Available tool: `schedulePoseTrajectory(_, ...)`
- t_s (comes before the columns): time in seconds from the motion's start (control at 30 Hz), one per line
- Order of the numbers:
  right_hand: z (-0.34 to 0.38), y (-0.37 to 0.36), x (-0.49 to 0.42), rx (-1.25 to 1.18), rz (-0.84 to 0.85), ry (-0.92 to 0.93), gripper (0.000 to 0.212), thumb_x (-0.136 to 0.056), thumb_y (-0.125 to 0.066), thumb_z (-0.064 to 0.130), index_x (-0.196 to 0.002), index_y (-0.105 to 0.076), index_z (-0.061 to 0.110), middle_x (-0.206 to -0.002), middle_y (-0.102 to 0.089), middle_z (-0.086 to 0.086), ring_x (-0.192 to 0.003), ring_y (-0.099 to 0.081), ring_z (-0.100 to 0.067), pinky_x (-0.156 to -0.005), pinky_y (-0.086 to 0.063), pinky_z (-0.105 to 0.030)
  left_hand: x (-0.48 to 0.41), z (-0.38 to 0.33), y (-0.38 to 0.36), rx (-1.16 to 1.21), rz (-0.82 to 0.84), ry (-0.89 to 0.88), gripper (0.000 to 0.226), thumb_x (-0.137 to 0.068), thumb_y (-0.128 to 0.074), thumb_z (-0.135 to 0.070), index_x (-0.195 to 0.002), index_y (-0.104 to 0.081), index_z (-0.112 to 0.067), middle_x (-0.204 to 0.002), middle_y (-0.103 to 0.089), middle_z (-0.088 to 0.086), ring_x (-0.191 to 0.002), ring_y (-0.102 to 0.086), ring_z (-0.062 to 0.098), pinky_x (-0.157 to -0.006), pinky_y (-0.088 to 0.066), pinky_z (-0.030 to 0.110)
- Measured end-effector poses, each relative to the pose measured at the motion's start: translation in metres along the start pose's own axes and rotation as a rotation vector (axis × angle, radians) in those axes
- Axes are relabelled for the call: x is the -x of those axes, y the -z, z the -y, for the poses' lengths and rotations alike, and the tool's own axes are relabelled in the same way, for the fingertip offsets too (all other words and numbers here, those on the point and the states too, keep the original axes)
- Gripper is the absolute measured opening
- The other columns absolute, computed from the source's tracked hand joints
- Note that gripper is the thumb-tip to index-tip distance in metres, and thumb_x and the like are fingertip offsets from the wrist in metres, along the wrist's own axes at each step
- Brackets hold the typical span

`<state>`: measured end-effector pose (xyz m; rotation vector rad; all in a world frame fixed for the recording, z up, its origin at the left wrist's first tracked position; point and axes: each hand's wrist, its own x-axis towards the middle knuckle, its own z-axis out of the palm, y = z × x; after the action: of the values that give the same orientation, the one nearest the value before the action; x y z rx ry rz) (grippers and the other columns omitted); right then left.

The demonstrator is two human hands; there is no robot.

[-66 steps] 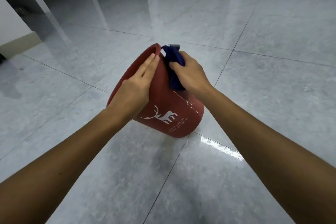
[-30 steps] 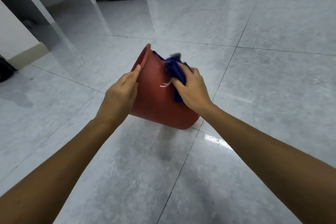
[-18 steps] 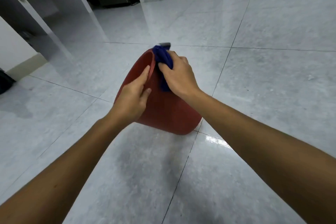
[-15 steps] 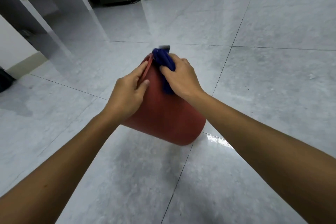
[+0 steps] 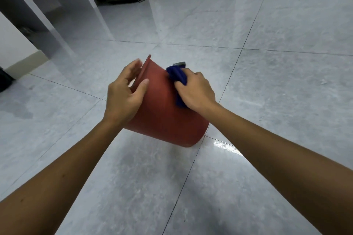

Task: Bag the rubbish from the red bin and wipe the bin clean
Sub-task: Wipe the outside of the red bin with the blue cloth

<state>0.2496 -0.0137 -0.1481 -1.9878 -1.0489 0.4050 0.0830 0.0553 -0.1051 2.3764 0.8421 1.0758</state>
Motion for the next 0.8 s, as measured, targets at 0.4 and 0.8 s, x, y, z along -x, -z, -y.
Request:
schedulePoseTrajectory(0.4, -0.027, -0.011, 0.007, 0.099, 0.01, -0.191, 0.046, -0.093, -0.045, 0.037, -0.138, -0.043, 0.031, -0.133, -0.044, -0.015, -0.12, -0.045, -0.042, -0.097, -0.043, -0.047, 0.031, 0.028, 0.016, -0.35, 0.095, -0.231, 0.06, -0.089, -0.049, 0.01, -0.144, -0.026, 0.005, -0.15, -0.031, 0.015, -0.135, -0.031, 0.014, -0.109, -0.02, 0.007)
schedulePoseTrajectory(0.8, -0.061, 0.001, -0.001, 0.043, -0.021, -0.316, 0.046, -0.093, -0.043, 0.034, -0.139, -0.044, 0.033, -0.131, -0.045, -0.015, -0.118, -0.049, -0.041, -0.095, -0.048, -0.047, 0.063, 0.037, 0.005, -0.385, 0.102, -0.102, 0.075, -0.089, -0.059, -0.008, -0.149, -0.014, -0.004, -0.145, -0.043, 0.016, -0.109, -0.062, 0.033, -0.082, -0.053, 0.037)
